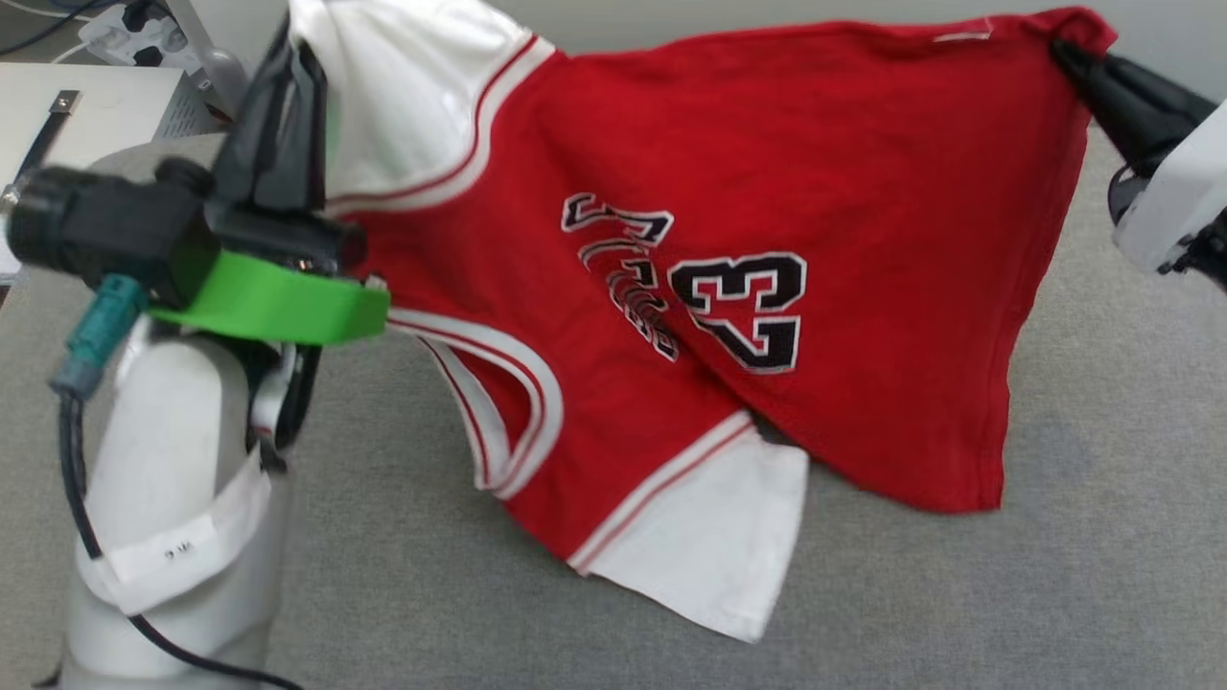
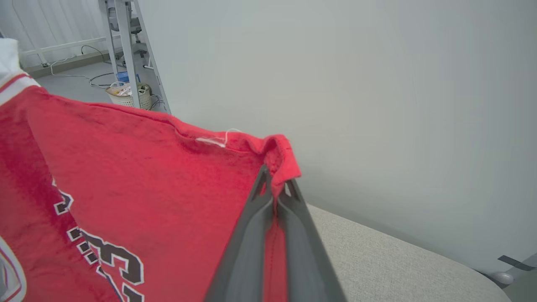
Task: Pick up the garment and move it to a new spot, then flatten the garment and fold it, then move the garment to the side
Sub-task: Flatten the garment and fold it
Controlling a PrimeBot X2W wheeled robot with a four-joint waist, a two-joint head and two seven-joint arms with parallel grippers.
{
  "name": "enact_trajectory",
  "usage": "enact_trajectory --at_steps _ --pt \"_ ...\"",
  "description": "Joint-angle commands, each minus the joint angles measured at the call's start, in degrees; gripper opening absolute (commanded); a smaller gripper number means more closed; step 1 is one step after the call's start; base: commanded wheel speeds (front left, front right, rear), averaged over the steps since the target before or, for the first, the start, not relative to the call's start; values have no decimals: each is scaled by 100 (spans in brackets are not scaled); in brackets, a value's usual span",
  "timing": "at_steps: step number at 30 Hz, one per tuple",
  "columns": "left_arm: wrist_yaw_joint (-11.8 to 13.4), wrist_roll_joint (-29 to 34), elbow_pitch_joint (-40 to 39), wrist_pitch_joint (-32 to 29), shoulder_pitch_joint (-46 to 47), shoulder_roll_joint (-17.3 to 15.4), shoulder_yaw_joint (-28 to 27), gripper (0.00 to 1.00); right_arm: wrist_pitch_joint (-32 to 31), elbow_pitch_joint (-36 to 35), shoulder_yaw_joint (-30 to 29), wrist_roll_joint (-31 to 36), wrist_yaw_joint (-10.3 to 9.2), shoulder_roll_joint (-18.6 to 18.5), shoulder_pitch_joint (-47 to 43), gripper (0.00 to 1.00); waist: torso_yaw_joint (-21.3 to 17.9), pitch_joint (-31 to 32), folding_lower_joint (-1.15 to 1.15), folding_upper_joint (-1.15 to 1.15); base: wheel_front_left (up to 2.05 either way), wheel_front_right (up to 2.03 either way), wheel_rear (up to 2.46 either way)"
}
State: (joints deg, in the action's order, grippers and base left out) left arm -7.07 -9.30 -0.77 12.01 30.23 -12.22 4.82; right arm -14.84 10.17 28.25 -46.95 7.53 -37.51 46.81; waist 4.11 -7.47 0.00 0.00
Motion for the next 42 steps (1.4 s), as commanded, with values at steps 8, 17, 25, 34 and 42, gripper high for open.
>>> enact_trajectory --at_steps 8,17,25,34,42 --pt "-37 -302 212 -297 1827 -388 158 0 -106 -272 -715 478 -4 341 802 0 -148 -704 0 0 0 0 0" --pt "-40 -773 1171 -310 3827 -795 687 0 -211 373 -1035 1094 -4 808 2337 0 -224 -1769 0 0 0 0 0" --pt "-41 -826 2191 -145 5837 -1112 1201 0 111 1300 -935 1636 -4 1139 4136 0 -355 -2518 0 0 0 0 0" --pt "-41 -826 3257 147 7320 -1235 1473 0 663 2411 -644 1885 -4 1284 5578 0 -390 -2821 0 0 0 0 0" --pt "-41 -919 3712 277 7464 -1344 1686 0 999 3114 -245 1698 -4 1393 5759 0 -364 -2922 0 0 0 0 0"
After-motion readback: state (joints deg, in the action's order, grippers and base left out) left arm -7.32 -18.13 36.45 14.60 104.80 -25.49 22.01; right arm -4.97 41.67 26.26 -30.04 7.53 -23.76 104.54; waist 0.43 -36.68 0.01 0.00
